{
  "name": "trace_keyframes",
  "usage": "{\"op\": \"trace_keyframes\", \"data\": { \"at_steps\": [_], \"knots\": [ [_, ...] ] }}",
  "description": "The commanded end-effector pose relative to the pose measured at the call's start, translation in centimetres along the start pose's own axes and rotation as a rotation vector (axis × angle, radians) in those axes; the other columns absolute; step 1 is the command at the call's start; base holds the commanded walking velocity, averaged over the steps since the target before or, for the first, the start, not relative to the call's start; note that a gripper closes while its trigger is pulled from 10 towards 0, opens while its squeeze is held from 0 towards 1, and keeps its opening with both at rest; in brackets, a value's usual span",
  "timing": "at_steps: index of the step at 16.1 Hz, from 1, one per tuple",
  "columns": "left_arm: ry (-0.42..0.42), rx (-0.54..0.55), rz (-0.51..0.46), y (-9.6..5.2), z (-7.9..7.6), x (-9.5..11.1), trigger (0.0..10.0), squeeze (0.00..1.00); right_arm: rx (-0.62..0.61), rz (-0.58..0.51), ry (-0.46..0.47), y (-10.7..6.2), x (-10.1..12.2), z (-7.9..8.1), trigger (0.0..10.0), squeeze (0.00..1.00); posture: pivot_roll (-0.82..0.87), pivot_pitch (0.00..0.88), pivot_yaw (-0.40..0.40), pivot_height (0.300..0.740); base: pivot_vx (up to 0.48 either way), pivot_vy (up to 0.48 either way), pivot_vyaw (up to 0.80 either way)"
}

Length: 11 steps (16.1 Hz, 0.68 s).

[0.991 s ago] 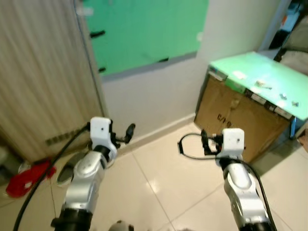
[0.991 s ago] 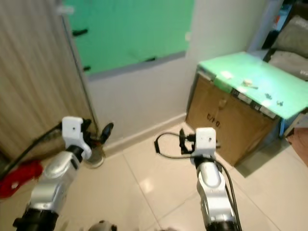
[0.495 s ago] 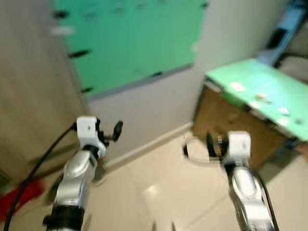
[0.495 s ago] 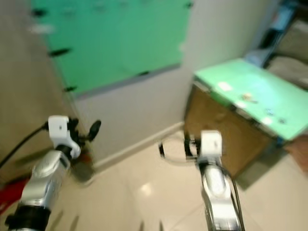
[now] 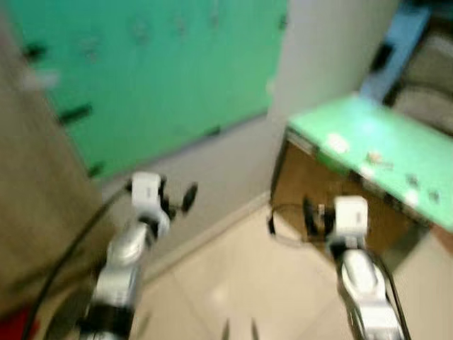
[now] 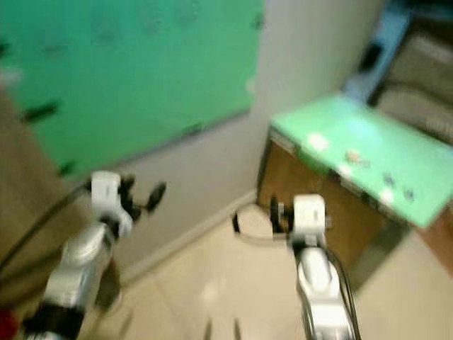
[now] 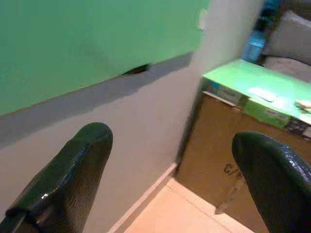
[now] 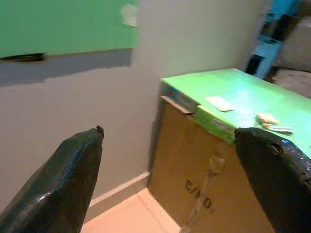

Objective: Hang keys on a hook

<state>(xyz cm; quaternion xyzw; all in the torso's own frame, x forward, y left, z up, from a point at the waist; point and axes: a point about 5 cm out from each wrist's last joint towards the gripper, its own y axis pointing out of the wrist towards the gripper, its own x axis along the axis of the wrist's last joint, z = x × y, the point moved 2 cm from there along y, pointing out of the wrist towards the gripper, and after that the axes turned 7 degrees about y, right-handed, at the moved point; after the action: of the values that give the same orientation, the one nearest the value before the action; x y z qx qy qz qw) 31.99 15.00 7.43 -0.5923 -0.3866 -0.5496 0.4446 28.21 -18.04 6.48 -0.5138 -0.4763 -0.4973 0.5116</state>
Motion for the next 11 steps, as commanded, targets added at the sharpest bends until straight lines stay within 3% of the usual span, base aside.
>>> {"op": "trace_keyframes", "data": {
  "at_steps": [1,4,9,11],
  "knots": [
    [0.003,-0.034,0.020,0.63,-1.05,-0.04,10.0,0.00,-0.021,-0.007,0.012,0.14,0.32,-0.57,10.0,0.00,-0.08,0.000,0.029,0.740,0.000,0.000,0.00],
    [0.049,-0.023,0.002,0.80,-0.78,0.36,10.0,0.00,-0.036,0.007,0.019,0.19,0.02,-0.65,10.0,0.00,-0.08,0.000,0.030,0.740,0.000,0.000,0.00],
    [0.043,-0.032,-0.012,0.75,-0.81,0.34,10.0,0.00,-0.035,0.028,0.021,0.14,-0.58,-0.60,10.0,0.00,-0.07,0.000,0.017,0.740,0.000,0.000,-0.70],
    [0.048,-0.037,-0.019,0.75,-0.95,0.42,10.0,0.00,-0.027,0.029,0.020,0.36,-0.56,-0.45,10.0,0.00,-0.07,0.000,0.017,0.740,0.452,0.000,-0.72]
  ]
}}
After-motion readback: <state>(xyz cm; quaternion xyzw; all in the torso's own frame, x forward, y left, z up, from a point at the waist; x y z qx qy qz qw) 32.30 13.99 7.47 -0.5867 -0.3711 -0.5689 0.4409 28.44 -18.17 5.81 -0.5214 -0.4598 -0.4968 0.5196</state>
